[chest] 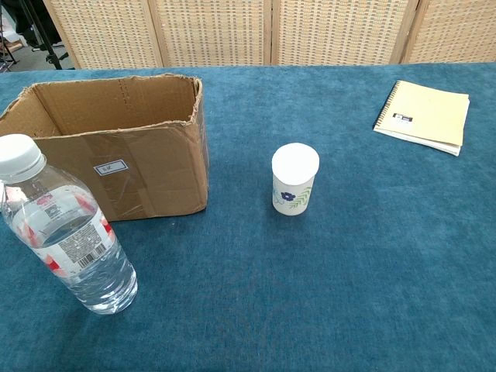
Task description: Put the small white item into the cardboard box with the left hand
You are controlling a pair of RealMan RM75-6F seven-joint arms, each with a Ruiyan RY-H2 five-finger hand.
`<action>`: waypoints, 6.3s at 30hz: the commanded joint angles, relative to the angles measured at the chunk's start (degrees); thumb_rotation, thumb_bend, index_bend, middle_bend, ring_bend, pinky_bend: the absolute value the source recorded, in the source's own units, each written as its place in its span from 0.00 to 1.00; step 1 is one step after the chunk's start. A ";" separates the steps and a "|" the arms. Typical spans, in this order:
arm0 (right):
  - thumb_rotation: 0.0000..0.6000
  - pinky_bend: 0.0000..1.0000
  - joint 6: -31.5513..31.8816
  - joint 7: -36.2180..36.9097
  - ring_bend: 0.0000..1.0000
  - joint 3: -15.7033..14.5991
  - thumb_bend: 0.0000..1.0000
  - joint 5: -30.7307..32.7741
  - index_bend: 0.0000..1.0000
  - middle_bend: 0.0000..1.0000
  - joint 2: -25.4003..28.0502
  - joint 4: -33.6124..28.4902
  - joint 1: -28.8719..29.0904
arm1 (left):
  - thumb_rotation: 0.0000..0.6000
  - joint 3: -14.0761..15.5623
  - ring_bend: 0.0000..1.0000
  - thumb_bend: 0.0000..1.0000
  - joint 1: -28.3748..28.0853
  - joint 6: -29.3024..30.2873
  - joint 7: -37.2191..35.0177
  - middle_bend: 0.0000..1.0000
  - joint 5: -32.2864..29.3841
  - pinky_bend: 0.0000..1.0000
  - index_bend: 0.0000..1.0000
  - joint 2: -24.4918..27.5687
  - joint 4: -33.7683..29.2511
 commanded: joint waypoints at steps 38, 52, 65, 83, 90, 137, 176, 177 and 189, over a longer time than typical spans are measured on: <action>1.00 0.00 0.40 -0.21 0.00 0.01 0.13 -0.19 0.08 0.00 -0.11 -0.03 0.01 | 1.00 -0.16 0.00 0.18 0.00 -0.70 0.25 0.00 -0.87 0.00 0.00 0.28 -0.33; 1.00 0.00 0.19 -0.43 0.00 0.04 0.13 -0.05 0.08 0.00 -0.12 -0.15 0.09 | 1.00 -1.57 0.00 0.21 -3.03 -10.20 -2.08 0.00 -6.87 0.00 0.13 6.00 -4.00; 1.00 0.00 0.83 0.09 0.00 0.09 0.13 -0.45 0.08 0.00 -0.31 0.21 0.01 | 1.00 -3.82 0.00 0.23 -10.34 -27.11 -1.73 0.00 -18.38 0.00 0.45 12.13 -7.60; 1.00 0.00 1.98 1.24 0.00 0.30 0.13 -1.11 0.08 0.00 -0.64 1.01 -0.01 | 1.00 -3.09 0.00 0.22 -14.52 -32.44 6.58 0.00 -25.86 0.00 0.38 6.69 -3.94; 1.00 0.00 2.54 1.97 0.00 0.36 0.13 -1.39 0.08 0.00 -0.86 1.61 -0.06 | 1.00 -2.38 0.00 0.21 -15.19 -33.04 8.25 0.00 -26.97 0.00 0.33 5.18 -3.39; 1.00 0.00 4.57 3.62 0.00 0.50 0.13 -2.39 0.08 0.00 -1.31 2.87 -0.30 | 1.00 -1.75 0.00 0.33 -19.31 -32.60 19.87 0.00 -35.29 0.00 0.47 -10.27 7.59; 1.00 0.00 3.76 3.41 0.00 0.27 0.13 -2.42 0.08 0.00 -1.30 2.73 0.13 | 1.00 -8.61 0.00 0.41 -14.06 -8.60 6.53 0.00 -11.28 0.00 0.61 0.95 -15.66; 1.00 0.00 3.80 3.58 0.00 0.28 0.13 -2.40 0.08 0.00 -1.28 2.75 0.12 | 1.00 -9.28 0.00 0.41 -14.87 -8.31 7.42 0.00 -11.26 0.00 0.61 -1.04 -14.53; 1.00 0.00 4.15 5.49 0.00 0.40 0.13 -2.16 0.08 0.00 -0.90 3.18 0.06 | 1.00 -10.37 0.00 0.37 -20.25 -12.67 12.71 0.00 -14.52 0.00 0.61 -11.85 -10.18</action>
